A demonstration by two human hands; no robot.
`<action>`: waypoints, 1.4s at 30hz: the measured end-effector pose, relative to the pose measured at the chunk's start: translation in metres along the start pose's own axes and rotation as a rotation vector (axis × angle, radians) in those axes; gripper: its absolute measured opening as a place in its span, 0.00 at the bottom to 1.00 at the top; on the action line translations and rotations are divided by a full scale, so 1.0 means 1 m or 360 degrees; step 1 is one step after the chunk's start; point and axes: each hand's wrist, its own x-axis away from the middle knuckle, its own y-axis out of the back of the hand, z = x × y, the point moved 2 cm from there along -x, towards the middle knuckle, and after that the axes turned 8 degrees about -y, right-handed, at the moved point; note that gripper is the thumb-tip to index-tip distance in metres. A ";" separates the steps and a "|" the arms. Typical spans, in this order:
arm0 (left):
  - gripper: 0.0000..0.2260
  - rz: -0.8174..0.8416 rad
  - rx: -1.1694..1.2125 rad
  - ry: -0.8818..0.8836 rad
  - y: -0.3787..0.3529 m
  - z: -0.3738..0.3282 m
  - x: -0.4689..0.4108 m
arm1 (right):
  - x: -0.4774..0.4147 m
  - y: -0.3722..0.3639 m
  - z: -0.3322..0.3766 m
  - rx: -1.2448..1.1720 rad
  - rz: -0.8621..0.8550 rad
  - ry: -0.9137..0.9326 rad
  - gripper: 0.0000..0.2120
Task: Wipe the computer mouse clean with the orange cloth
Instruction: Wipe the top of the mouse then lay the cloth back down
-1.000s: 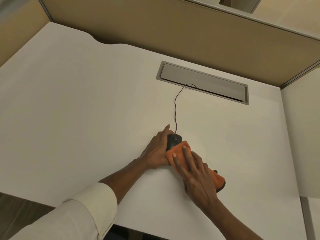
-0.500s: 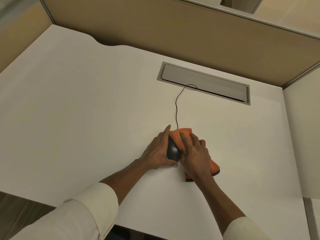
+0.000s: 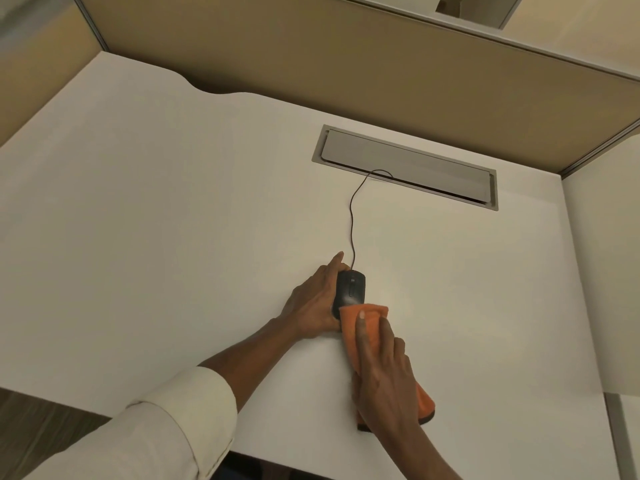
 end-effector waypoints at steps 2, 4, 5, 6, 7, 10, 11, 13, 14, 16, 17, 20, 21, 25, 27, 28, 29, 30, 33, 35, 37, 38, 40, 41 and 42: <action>0.63 0.0007 -0.0008 0.0010 0.001 0.000 0.000 | 0.000 0.003 -0.010 0.0026 -0.0011 0.0050 0.51; 0.63 0.0001 -0.0015 0.0037 0.001 -0.001 0.000 | -0.008 0.008 -0.016 0.0023 -0.0019 0.0060 0.50; 0.63 -0.0002 -0.0016 0.0051 0.000 -0.001 0.000 | -0.013 0.011 -0.016 -0.0004 -0.0028 0.0051 0.50; 0.63 0.0001 -0.0020 0.0064 0.000 -0.002 0.000 | -0.020 0.013 -0.015 -0.0038 -0.0036 0.0030 0.48; 0.64 0.0010 -0.0031 0.0074 0.000 -0.002 0.000 | -0.028 0.015 -0.012 -0.0067 -0.0042 -0.0003 0.46; 0.65 0.0031 -0.0082 0.0077 0.000 -0.002 -0.002 | -0.057 0.025 -0.004 -0.0119 -0.0047 -0.0087 0.40; 0.65 0.0034 -0.0092 0.0076 0.000 -0.002 -0.002 | -0.067 0.028 -0.002 -0.0122 -0.0033 -0.0105 0.39; 0.65 0.0044 -0.0085 0.0083 0.001 -0.002 -0.002 | -0.084 0.033 0.004 -0.0133 0.0025 -0.0116 0.40; 0.65 0.0049 -0.0070 0.0090 0.001 -0.003 -0.002 | -0.090 0.035 0.007 -0.0144 0.0051 -0.0111 0.41; 0.65 0.0049 -0.0033 0.0108 0.001 -0.003 -0.002 | -0.097 0.036 0.010 -0.0161 0.0084 -0.0100 0.41; 0.65 0.0047 -0.0021 0.0115 0.001 -0.004 -0.001 | -0.097 0.035 0.011 -0.0167 0.0089 -0.0099 0.42; 0.65 0.0049 -0.0029 0.0103 0.001 -0.004 -0.002 | -0.087 0.032 0.010 -0.0209 0.0107 -0.0099 0.44; 0.65 0.0055 -0.0036 0.0096 0.002 -0.004 -0.002 | -0.081 0.031 0.009 -0.0234 0.0115 -0.0106 0.44; 0.63 0.0045 -0.0079 0.0049 0.004 -0.005 -0.002 | -0.054 0.023 0.011 -0.0351 0.0146 -0.0157 0.45; 0.63 0.0045 -0.0089 0.0052 0.005 -0.006 -0.002 | -0.039 0.020 0.011 -0.0385 0.0165 -0.0186 0.46; 0.63 0.0051 -0.0088 0.0060 0.004 -0.006 -0.002 | -0.031 0.018 0.011 -0.0393 0.0183 -0.0196 0.46; 0.62 0.0055 -0.0086 0.0062 0.004 -0.006 -0.002 | -0.023 0.017 0.011 -0.0393 0.0203 -0.0200 0.46; 0.62 0.0060 -0.0087 0.0064 0.004 -0.005 -0.001 | -0.016 0.016 0.010 -0.0392 0.0222 -0.0200 0.46; 0.62 0.0050 -0.0086 0.0043 0.005 -0.005 0.000 | 0.002 0.015 0.008 -0.0389 0.0271 -0.0183 0.47; 0.62 0.0042 -0.0105 0.0032 0.006 -0.006 0.000 | 0.011 0.016 0.005 -0.0389 0.0293 -0.0142 0.47; 0.62 0.0044 -0.0124 0.0035 0.006 -0.007 0.000 | 0.019 0.015 0.001 -0.0431 0.0328 -0.0103 0.47; 0.62 0.0046 -0.0128 0.0044 0.006 -0.007 0.001 | 0.023 0.014 -0.002 -0.0482 0.0344 -0.0113 0.46; 0.62 0.0039 -0.0109 0.0043 0.006 -0.008 0.002 | 0.030 0.012 -0.007 -0.0626 0.0353 -0.0186 0.46; 0.63 0.0035 -0.0097 0.0036 0.006 -0.007 0.001 | 0.033 0.012 -0.010 -0.0699 0.0353 -0.0225 0.46; 0.64 0.0032 -0.0098 0.0031 0.007 -0.009 0.002 | 0.036 0.012 -0.012 -0.0786 0.0346 -0.0259 0.46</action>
